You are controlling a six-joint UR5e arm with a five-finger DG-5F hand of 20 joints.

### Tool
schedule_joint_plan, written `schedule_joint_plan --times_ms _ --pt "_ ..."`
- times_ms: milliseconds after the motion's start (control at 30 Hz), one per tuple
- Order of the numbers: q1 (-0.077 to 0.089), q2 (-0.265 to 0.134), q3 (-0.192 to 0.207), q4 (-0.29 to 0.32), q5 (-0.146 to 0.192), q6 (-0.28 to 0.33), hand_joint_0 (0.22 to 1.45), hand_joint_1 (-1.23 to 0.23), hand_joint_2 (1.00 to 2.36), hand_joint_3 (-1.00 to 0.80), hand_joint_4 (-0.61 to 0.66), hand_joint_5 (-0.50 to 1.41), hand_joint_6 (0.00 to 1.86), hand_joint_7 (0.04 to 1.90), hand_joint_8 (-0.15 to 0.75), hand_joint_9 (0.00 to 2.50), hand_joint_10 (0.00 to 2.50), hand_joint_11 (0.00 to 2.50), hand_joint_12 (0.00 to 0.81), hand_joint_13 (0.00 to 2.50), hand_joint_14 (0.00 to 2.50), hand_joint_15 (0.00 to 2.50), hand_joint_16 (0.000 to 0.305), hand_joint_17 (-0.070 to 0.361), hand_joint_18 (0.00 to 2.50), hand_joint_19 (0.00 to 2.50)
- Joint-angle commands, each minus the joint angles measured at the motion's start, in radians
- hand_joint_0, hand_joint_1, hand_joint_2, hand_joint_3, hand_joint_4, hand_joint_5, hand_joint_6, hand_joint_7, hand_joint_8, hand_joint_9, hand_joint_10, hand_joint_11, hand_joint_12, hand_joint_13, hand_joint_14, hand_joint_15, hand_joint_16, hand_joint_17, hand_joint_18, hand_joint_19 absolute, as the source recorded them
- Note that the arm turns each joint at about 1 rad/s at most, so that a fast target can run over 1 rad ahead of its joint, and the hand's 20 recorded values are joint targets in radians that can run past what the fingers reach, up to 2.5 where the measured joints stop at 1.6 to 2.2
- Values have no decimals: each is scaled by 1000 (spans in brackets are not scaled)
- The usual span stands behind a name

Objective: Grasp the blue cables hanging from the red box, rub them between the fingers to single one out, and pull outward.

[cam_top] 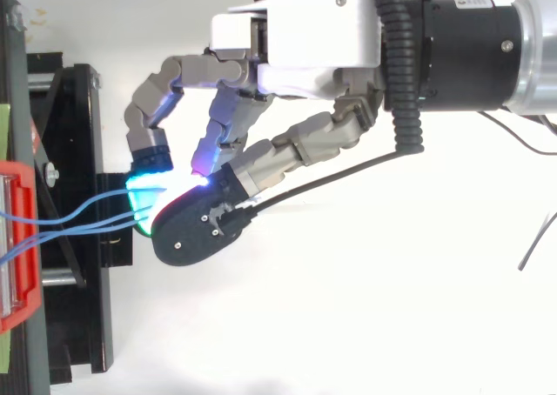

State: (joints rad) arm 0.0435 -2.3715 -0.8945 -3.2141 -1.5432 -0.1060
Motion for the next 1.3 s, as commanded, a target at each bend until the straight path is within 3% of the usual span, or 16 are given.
schedule_joint_plan --times_ms 0,100,200,333,433,700,900,967,1100,1267 --pt "-1 0 0 0 0 0 601 -711 1015 -235 56 -163 891 963 302 1124 21 914 392 954 23 600 53 118 777 595" --pt "-1 0 0 2 -2 -3 645 -831 1014 -259 37 -171 896 950 289 1084 22 908 380 926 24 598 51 115 764 583" --pt "-5 0 -1 8 -2 -3 744 -937 1009 -390 -47 -175 900 1003 284 1059 19 925 365 915 22 584 50 112 757 533" --pt "-11 0 -12 8 -9 -9 792 -932 1000 -500 -65 -178 913 951 269 1044 22 906 358 913 21 579 49 109 749 521" --pt "-13 0 -12 11 -15 -11 750 -933 1000 -500 -2 -175 909 913 268 1045 22 914 356 913 24 579 49 110 759 509" --pt "-13 0 -12 10 -15 -17 496 -731 1000 -500 78 -160 883 914 306 1117 21 898 399 950 20 598 56 126 798 573" --pt "-14 2 -7 8 -15 -23 490 -603 1000 -500 93 -154 865 925 314 1145 18 882 406 967 20 594 57 129 804 589" --pt "-14 0 -7 10 -15 -26 550 -563 1000 -500 71 -154 860 950 304 1139 22 897 394 954 23 604 53 120 771 613" --pt "-16 0 -6 8 -15 -29 597 -566 1010 -365 59 -154 863 978 294 1143 22 900 390 964 23 612 52 117 764 620" --pt "-19 2 8 3 -15 -38 599 -696 1015 -201 62 -155 874 975 313 1126 21 906 401 963 21 604 55 124 798 586"
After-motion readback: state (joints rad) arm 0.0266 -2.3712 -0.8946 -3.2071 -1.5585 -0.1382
